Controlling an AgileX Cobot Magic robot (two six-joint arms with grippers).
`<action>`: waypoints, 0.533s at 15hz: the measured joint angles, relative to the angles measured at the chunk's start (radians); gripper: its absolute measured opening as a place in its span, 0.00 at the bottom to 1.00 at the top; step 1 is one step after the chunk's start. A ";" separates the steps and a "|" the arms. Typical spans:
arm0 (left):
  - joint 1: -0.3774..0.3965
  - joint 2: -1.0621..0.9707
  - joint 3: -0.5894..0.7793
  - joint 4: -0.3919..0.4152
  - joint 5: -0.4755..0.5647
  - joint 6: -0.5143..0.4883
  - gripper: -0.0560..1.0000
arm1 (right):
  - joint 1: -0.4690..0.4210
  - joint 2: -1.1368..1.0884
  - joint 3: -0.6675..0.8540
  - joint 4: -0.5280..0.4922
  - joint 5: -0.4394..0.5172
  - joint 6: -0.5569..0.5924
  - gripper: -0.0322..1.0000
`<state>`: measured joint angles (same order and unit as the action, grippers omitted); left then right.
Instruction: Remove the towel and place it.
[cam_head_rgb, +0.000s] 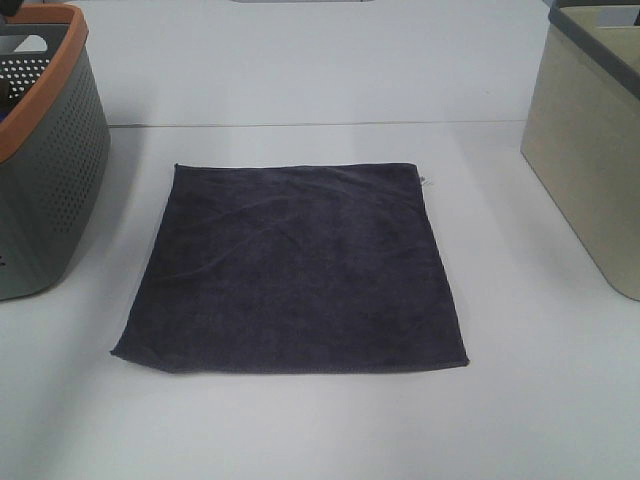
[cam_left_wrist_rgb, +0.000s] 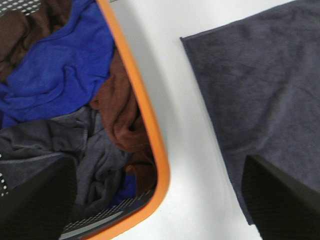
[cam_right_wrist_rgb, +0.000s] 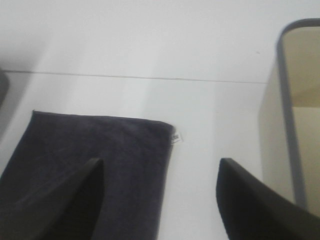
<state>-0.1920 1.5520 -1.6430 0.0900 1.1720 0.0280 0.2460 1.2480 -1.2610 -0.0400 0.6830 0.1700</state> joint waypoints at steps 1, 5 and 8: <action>0.046 -0.005 0.000 0.001 0.001 -0.005 0.85 | -0.058 0.000 -0.008 -0.008 0.034 0.020 0.66; 0.222 -0.023 0.003 -0.050 0.017 0.049 0.85 | -0.216 -0.001 -0.017 -0.019 0.199 0.027 0.66; 0.231 -0.153 0.132 -0.090 0.012 0.067 0.85 | -0.221 -0.051 -0.013 0.003 0.370 0.009 0.66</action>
<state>0.0390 1.3990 -1.5110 0.0000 1.1840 0.0950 0.0250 1.1970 -1.2740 -0.0370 1.0530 0.1790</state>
